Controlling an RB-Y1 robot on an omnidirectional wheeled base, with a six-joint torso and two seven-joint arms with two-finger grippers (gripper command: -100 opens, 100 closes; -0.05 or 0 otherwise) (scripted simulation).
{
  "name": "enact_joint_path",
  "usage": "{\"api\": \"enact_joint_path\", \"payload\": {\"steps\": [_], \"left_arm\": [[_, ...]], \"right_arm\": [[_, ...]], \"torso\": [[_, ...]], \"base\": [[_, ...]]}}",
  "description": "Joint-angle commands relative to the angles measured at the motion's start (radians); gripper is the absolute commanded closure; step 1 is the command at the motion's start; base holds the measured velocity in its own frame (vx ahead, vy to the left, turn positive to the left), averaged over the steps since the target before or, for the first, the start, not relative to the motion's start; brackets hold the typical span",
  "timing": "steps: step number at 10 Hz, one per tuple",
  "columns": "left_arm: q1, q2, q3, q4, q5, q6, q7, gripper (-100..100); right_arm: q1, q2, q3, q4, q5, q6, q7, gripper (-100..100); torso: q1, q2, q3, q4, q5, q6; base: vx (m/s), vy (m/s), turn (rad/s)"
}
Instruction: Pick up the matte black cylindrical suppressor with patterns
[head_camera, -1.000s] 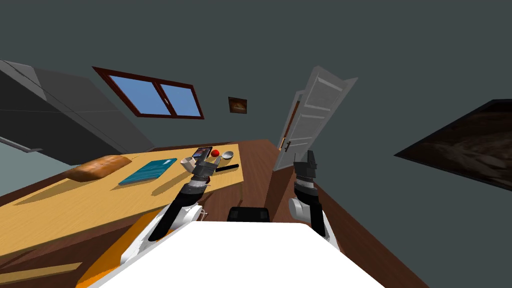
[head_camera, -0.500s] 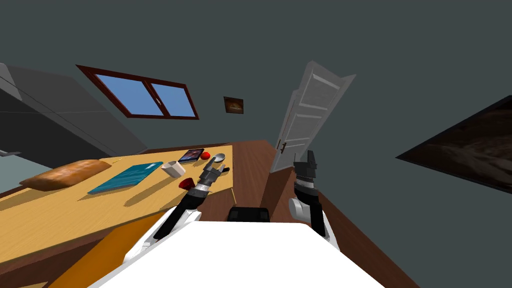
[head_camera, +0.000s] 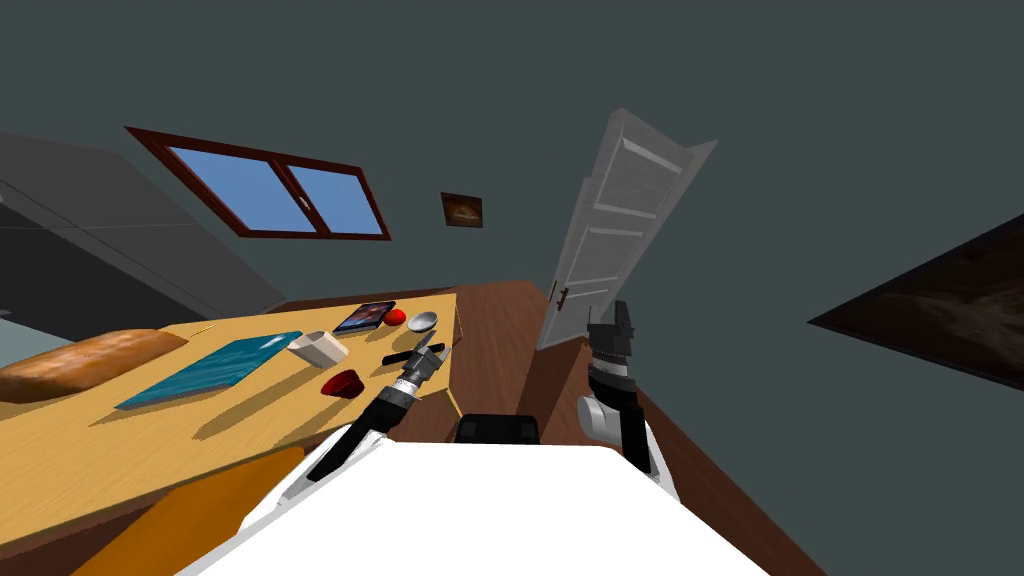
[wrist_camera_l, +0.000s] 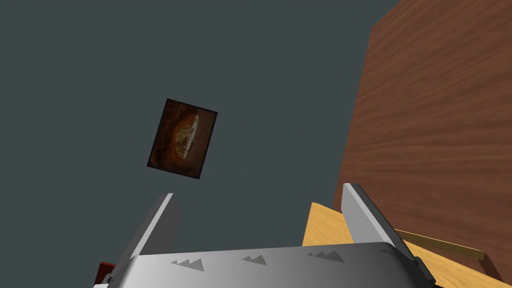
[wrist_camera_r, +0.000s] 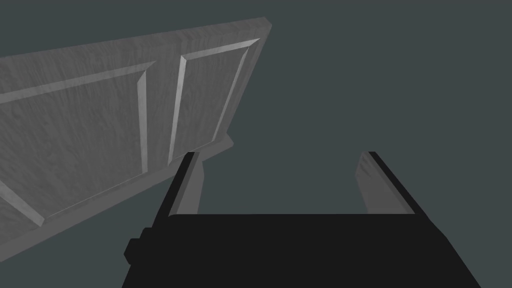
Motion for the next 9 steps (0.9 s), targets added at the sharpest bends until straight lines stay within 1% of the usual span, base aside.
{"api": "enact_joint_path", "payload": {"steps": [1,2,3,4,5,6,7,8,9], "left_arm": [[0.005,0.034,-0.022,0.05,0.027,0.013,0.026,-100],[0.005,0.034,-0.022,0.054,0.027,0.013,0.026,-100],[0.011,0.063,-0.041,0.092,0.051,0.03,0.046,-100],[0.017,0.093,-0.061,0.124,0.077,0.045,0.065,-100],[0.022,0.122,-0.08,0.166,0.103,0.06,0.083,-100],[0.022,0.124,-0.08,0.168,0.103,0.06,0.083,-100],[0.026,0.155,-0.1,0.199,0.131,0.073,0.1,-100],[0.03,0.179,-0.119,0.234,0.159,0.085,0.115,-100],[0.03,0.187,-0.119,0.245,0.159,0.085,0.115,-100]], "right_arm": [[0.0,0.0,0.0,0.0,0.0,0.0,0.0,0],[0.0,0.0,0.0,0.0,0.0,0.0,0.0,0],[0.0,0.0,0.0,0.0,0.0,0.0,0.0,0],[0.0,0.0,0.0,0.0,0.0,0.0,0.0,0],[0.0,0.0,0.0,0.0,0.0,0.0,0.0,0],[0.0,0.0,0.0,0.0,0.0,0.0,0.0,0],[0.0,0.0,0.0,0.0,0.0,0.0,0.0,0],[0.0,0.0,0.0,0.0,0.0,0.0,0.0,0],[0.0,0.0,0.0,0.0,0.0,0.0,0.0,0]], "torso": [[0.0,0.0,0.0,0.0,0.0,0.0],[0.0,-0.001,-0.001,0.0,0.0,0.0],[0.002,0.001,0.0,0.0,0.0,0.0],[0.004,0.0,0.0,0.0,0.001,0.0],[0.002,-0.005,-0.002,-0.001,0.001,0.0],[0.003,-0.009,-0.005,-0.002,0.001,0.0],[0.003,-0.006,-0.004,-0.001,0.001,0.0],[0.004,-0.002,-0.001,-0.001,0.001,0.0],[0.005,-0.006,-0.003,-0.001,0.001,0.0]], "base": [[0.145,-0.113,0.002],[0.104,-0.077,0.006],[0.113,-0.059,0.001],[0.221,-0.094,0.004],[0.292,-0.086,0.01],[0.192,-0.071,0.007],[0.129,-0.06,0.003],[0.224,-0.052,0.001],[0.178,-0.047,0.005]]}}
